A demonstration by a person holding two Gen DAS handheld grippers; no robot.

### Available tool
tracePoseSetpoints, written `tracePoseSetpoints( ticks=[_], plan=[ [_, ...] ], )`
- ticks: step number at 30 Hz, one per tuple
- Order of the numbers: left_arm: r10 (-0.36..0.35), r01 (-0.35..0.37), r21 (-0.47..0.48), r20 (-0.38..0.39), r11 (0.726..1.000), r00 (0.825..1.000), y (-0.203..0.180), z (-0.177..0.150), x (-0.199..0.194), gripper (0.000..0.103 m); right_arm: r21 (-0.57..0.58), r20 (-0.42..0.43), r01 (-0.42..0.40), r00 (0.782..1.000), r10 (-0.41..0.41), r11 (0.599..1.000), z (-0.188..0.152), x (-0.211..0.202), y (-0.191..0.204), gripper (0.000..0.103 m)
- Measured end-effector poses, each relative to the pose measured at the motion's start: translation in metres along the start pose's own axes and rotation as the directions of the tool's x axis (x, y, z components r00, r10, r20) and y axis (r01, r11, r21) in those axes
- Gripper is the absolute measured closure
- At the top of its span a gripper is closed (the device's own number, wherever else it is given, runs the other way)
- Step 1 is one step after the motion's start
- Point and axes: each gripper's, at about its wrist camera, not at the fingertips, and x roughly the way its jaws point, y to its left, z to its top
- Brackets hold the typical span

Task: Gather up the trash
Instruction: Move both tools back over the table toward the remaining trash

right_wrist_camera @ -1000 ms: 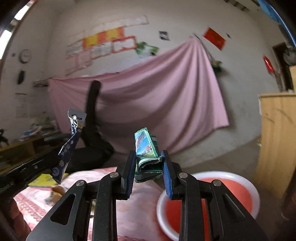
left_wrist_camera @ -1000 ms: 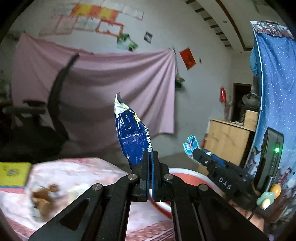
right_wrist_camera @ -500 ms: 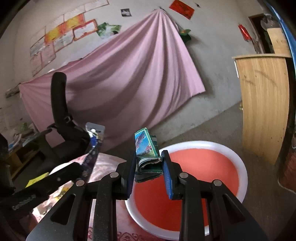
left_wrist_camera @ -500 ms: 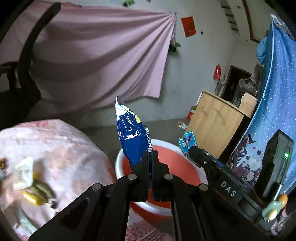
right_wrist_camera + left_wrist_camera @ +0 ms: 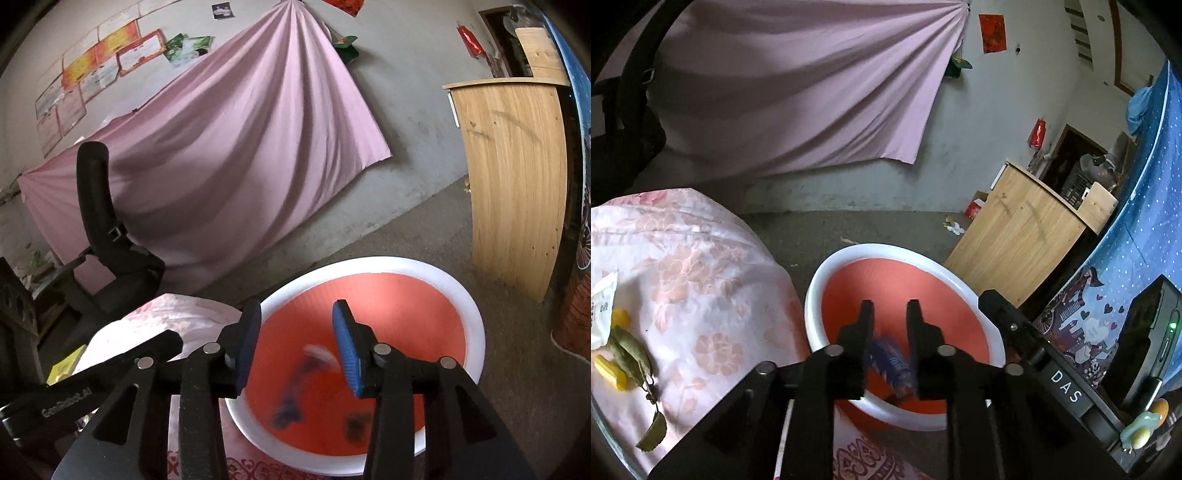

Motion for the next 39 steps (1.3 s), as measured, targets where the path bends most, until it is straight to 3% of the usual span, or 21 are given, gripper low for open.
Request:
tracePoseSetpoints(
  ticks=[2, 5, 11, 13, 14, 16, 18, 20, 21, 25, 39],
  plan=[
    [0.012, -0.012, -0.001, 0.018, 1.000, 1.000, 0.002, -0.001, -0.006, 0.083, -0.004, 0.005, 0.002, 1.000, -0.002, 1.000, 0.000, -0.001, 0.001, 0.064],
    [0.035, -0.035, -0.007, 0.058, 0.999, 0.998, 0.005, -0.002, -0.017, 0.070, -0.016, 0.025, 0.000, 1.000, 0.001, 1.000, 0.001, -0.005, 0.004, 0.061],
    [0.112, -0.112, -0.004, 0.155, 0.994, 0.982, 0.017, -0.006, -0.055, 0.061, -0.055, 0.094, -0.006, 0.995, 0.011, 0.998, 0.003, -0.018, 0.020, 0.048],
    [0.148, -0.150, -0.004, 0.203, 0.989, 0.968, 0.021, -0.009, -0.072, 0.048, -0.065, 0.122, -0.006, 0.992, 0.014, 0.998, 0.002, -0.022, 0.027, 0.025],
    [0.160, -0.164, -0.003, 0.221, 0.986, 0.962, 0.021, -0.011, -0.078, 0.043, -0.071, 0.140, -0.005, 0.990, 0.015, 0.997, 0.002, -0.025, 0.031, 0.021],
    [0.214, -0.219, -0.011, 0.273, 0.976, 0.938, 0.027, -0.014, -0.099, 0.014, -0.084, 0.169, -0.015, 0.985, 0.029, 0.996, 0.001, -0.030, 0.038, 0.019],
    [0.260, -0.263, -0.038, 0.329, 0.964, 0.908, 0.036, -0.021, -0.118, 0.003, -0.106, 0.196, -0.029, 0.979, 0.049, 0.994, 0.001, -0.034, 0.047, 0.014],
    [0.290, -0.284, -0.072, 0.385, 0.956, 0.876, 0.046, -0.029, -0.139, 0.003, -0.122, 0.223, -0.040, 0.973, 0.066, 0.992, -0.001, -0.038, 0.055, 0.001],
    [0.299, -0.290, -0.085, 0.394, 0.953, 0.869, 0.051, -0.032, -0.147, 0.003, -0.130, 0.240, -0.053, 0.967, 0.083, 0.990, -0.002, -0.040, 0.059, 0.000],
    [0.353, -0.329, -0.131, 0.431, 0.935, 0.831, 0.068, -0.043, -0.181, 0.003, -0.165, 0.277, -0.100, 0.950, 0.143, 0.981, -0.005, -0.049, 0.077, 0.000],
    [0.487, -0.485, -0.148, 0.513, 0.862, 0.707, 0.109, -0.079, -0.258, 0.003, -0.375, 0.344, -0.210, 0.873, 0.346, 0.903, -0.034, -0.075, 0.153, 0.000]
  ],
)
